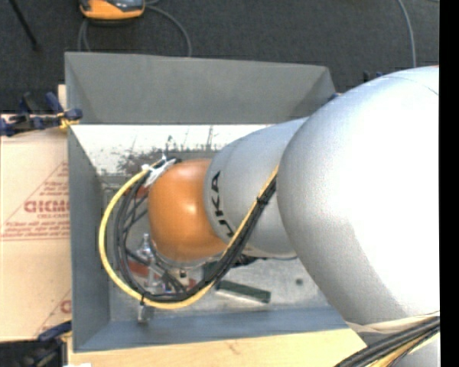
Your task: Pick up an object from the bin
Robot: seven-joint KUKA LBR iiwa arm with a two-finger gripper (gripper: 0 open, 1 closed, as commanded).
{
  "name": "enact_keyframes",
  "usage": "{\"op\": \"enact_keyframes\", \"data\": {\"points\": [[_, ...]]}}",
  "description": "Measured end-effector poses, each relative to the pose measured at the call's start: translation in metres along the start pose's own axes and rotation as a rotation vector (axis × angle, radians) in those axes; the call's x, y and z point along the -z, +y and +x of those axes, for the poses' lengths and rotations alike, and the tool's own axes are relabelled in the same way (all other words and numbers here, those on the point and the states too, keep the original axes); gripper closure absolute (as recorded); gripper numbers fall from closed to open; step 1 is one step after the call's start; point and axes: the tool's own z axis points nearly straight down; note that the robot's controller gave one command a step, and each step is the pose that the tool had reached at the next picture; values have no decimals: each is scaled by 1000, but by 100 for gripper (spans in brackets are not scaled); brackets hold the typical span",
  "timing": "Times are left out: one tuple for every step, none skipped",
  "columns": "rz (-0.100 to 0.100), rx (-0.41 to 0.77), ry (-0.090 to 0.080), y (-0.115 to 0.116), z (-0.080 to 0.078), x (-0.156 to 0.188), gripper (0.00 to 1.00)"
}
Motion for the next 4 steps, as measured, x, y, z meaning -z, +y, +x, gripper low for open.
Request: {"op": "enact_keyframes", "data": {"points": [[-7, -91, -10, -43, 3, -16, 100], [-7, -92, -10, -43, 3, -16, 100], [-6, -93, -7, -43, 3, -14, 100], [0, -94, 1, -44, 5, -6, 100]]}}
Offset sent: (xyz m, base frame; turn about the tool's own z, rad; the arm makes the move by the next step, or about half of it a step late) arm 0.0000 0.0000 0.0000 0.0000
